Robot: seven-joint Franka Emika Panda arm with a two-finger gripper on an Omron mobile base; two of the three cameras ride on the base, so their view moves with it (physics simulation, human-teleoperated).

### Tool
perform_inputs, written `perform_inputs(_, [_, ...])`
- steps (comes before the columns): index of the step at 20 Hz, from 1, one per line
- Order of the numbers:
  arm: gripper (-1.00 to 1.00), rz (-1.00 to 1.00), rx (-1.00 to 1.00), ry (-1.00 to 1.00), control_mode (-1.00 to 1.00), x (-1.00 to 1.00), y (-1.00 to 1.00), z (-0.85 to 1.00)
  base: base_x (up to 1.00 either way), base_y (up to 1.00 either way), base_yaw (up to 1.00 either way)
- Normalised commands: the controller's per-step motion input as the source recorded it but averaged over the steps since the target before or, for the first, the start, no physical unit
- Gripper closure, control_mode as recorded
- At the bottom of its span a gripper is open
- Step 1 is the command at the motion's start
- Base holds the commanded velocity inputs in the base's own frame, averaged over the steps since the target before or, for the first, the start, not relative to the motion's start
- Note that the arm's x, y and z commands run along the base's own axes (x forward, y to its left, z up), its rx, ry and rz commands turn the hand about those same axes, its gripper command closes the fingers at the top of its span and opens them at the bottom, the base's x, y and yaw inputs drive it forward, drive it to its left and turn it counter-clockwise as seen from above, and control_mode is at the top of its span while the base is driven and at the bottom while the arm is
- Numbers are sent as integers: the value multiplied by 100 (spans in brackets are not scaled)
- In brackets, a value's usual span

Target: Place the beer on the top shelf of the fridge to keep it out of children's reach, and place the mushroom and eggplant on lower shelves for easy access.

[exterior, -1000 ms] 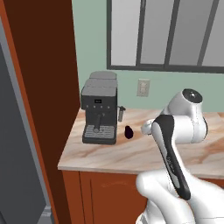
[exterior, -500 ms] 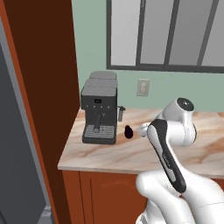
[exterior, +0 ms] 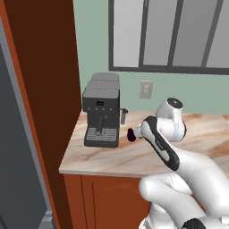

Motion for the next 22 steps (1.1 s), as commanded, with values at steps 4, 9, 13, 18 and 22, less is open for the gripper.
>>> perform_inputs(4, [-100,4,0,10,-100,53,0,-23,0,0,0])
perform_inputs(9, [-100,7,0,2,-100,43,0,-35,0,0,0])
perform_inputs(13, [-100,10,0,0,-100,34,0,-43,0,0,0])
perform_inputs(18, [-100,12,0,0,-100,25,0,-44,0,0,0])
perform_inputs(22, [-100,10,0,0,-100,29,1,-31,0,0,0])
